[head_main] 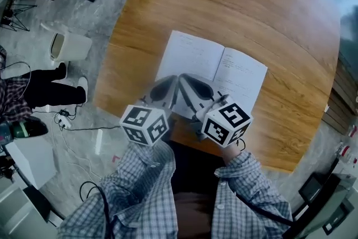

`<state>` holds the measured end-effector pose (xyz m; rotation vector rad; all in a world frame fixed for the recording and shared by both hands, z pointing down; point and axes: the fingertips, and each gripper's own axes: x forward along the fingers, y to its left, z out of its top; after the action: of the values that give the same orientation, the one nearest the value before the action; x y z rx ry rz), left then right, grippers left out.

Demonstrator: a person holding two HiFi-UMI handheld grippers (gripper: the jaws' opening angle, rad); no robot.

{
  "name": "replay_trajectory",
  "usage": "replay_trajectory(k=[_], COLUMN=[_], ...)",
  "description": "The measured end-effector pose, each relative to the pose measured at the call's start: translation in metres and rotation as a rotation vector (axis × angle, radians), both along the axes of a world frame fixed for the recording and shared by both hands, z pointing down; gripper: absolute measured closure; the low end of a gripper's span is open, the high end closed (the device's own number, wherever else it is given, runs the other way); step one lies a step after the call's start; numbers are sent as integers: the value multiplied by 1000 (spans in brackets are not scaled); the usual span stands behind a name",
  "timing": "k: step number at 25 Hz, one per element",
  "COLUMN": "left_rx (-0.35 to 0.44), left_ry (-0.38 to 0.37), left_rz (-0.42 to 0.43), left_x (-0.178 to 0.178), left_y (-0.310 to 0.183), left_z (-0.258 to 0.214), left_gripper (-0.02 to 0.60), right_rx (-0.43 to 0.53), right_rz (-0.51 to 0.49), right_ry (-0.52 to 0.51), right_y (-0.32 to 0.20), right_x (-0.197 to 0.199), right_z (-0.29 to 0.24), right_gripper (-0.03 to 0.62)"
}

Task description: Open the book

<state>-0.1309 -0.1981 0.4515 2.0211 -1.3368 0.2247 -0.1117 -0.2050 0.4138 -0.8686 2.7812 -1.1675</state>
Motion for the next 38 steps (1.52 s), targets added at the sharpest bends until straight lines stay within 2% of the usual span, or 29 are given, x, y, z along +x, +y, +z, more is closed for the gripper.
replay_trajectory(k=[9,16,20,24,29,34,38], left_rx=[80,177,231,314,458,622,644], left_ry=[57,46,71,92,93,58,62], left_rz=[163,250,269,287,295,317,326], left_x=[74,110,125,136,139,142,145], left_y=[4,11,17,20,23,34,38], left_z=[-29,-70,-102,-137,-180,-212,-216], left_gripper=[574,574,574,574,574,574,574], right_rx=[76,158,245,320,406,510,571], right_rz=[275,405,465,526,581,584,578], right_ry=[115,205,236,223,181,185,208], right_y=[3,23,36,39,45,57,58], right_x=[119,177,199,215,223,223,222], right_z=[-13,-44,-77,-113,-149,-172,-182], right_gripper=[569,569,569,569,569,569,569])
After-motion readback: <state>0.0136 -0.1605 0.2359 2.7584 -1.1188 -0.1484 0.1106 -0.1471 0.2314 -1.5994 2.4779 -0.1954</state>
